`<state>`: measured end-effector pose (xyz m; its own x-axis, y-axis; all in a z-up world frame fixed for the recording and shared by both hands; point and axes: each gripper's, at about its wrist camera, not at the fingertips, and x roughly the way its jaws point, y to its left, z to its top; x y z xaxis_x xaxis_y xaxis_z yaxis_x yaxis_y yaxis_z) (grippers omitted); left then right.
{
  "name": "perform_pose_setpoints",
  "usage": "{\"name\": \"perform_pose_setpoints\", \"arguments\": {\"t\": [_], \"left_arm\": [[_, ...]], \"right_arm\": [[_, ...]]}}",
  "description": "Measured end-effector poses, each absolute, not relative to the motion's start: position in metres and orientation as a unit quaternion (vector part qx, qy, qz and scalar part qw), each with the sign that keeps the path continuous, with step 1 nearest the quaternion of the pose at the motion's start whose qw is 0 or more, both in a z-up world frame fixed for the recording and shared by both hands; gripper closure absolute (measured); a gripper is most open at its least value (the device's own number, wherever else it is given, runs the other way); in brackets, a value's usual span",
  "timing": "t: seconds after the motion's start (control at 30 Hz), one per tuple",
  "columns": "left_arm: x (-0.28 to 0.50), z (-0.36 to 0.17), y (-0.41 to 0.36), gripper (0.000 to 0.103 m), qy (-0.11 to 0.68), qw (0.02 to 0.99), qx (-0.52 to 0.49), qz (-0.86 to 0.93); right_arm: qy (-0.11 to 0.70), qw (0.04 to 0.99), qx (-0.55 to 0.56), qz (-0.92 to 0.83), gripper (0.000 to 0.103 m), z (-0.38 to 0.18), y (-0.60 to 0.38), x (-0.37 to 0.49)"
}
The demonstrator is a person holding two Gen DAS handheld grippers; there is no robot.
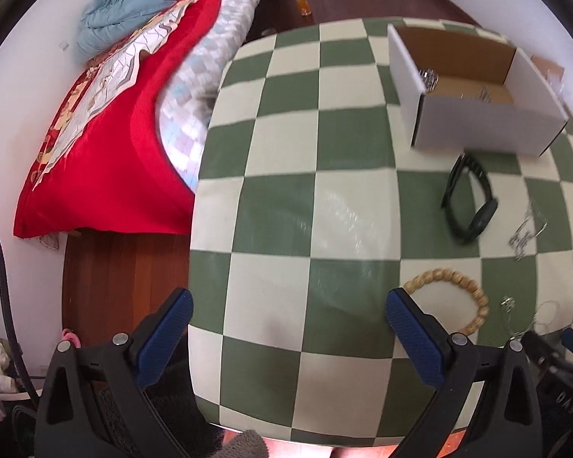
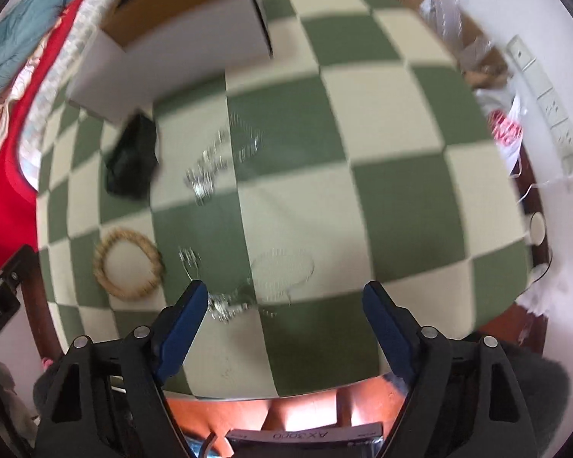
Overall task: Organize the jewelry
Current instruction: 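Grasp the wooden bead bracelet with the left tool while the right tool grasps a silver necklace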
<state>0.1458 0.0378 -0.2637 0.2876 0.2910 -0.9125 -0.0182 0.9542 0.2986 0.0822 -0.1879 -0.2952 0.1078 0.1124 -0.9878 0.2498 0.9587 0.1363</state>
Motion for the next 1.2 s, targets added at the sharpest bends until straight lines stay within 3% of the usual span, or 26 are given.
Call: {"name": "perform_pose_setpoints", "arguments": {"t": [0.17, 0.2, 0.27, 0.3, 0.33, 0.37, 0.63, 0.8, 0.83, 0.87, 0.9, 0.93, 0.97, 1.0, 1.03, 1.2], "left_arm": [[0.141, -0.274, 0.038, 0.0, 0.6, 0.786, 0.118, 0.096], [0.14, -0.275, 0.038, 0.0, 0.602, 0.784, 0.117, 0.096], [0.138, -0.28, 0.04, 0.0, 0.612, 0.778, 0.107, 0.091], [0.137, -0.283, 0.043, 0.0, 0.62, 0.773, 0.097, 0.091], [0.137, -0.286, 0.045, 0.0, 0.626, 0.77, 0.088, 0.091], [0.138, -0.291, 0.047, 0.0, 0.635, 0.764, 0.073, 0.088], [0.148, -0.315, 0.037, 0.003, 0.664, 0.746, 0.007, 0.056], [0.15, -0.321, 0.023, 0.024, 0.65, 0.759, 0.017, 0.033], [0.149, -0.32, 0.021, 0.033, 0.644, 0.765, 0.017, 0.023], [0.149, -0.319, 0.02, 0.054, 0.64, 0.768, 0.015, 0.013], [0.147, -0.315, 0.019, 0.071, 0.633, 0.774, 0.011, -0.003], [0.146, -0.314, 0.016, 0.095, 0.631, 0.775, 0.026, -0.001], [0.146, -0.313, 0.012, 0.096, 0.631, 0.775, 0.04, -0.002], [0.145, -0.313, 0.012, 0.096, 0.63, 0.776, 0.045, -0.005], [0.144, -0.313, 0.013, 0.096, 0.629, 0.776, 0.048, -0.004], [0.134, -0.311, 0.028, 0.096, 0.633, 0.773, 0.044, 0.001]], "right_arm": [[0.65, 0.756, 0.065, -0.043, 0.017, -0.306, -0.15, 0.074], [0.645, 0.762, 0.052, -0.04, 0.019, -0.306, -0.144, 0.072], [0.625, 0.78, 0.011, -0.034, 0.034, -0.303, -0.129, 0.066], [0.617, 0.786, 0.007, -0.031, 0.057, -0.3, -0.127, 0.063], [0.614, 0.789, 0.004, -0.027, 0.096, -0.299, -0.126, 0.062], [0.615, 0.788, 0.013, -0.024, 0.102, -0.299, -0.129, 0.06], [0.609, 0.785, 0.093, -0.066, 0.103, -0.297, -0.194, 0.064], [0.605, 0.77, 0.191, -0.06, 0.103, -0.292, -0.232, 0.066], [0.607, 0.765, 0.208, -0.051, 0.103, -0.29, -0.237, 0.07], [0.607, 0.757, 0.239, -0.039, 0.103, -0.289, -0.242, 0.069], [0.609, 0.751, 0.255, -0.035, 0.101, -0.288, -0.246, 0.07], [0.613, 0.744, 0.264, -0.033, 0.092, -0.287, -0.249, 0.07], [0.614, 0.741, 0.269, -0.037, 0.084, -0.286, -0.252, 0.068], [0.614, 0.74, 0.272, -0.04, 0.064, -0.288, -0.256, 0.066], [0.615, 0.738, 0.276, -0.035, 0.054, -0.289, -0.256, 0.064], [0.646, 0.721, 0.25, -0.026, 0.053, -0.301, -0.231, 0.061]]}}
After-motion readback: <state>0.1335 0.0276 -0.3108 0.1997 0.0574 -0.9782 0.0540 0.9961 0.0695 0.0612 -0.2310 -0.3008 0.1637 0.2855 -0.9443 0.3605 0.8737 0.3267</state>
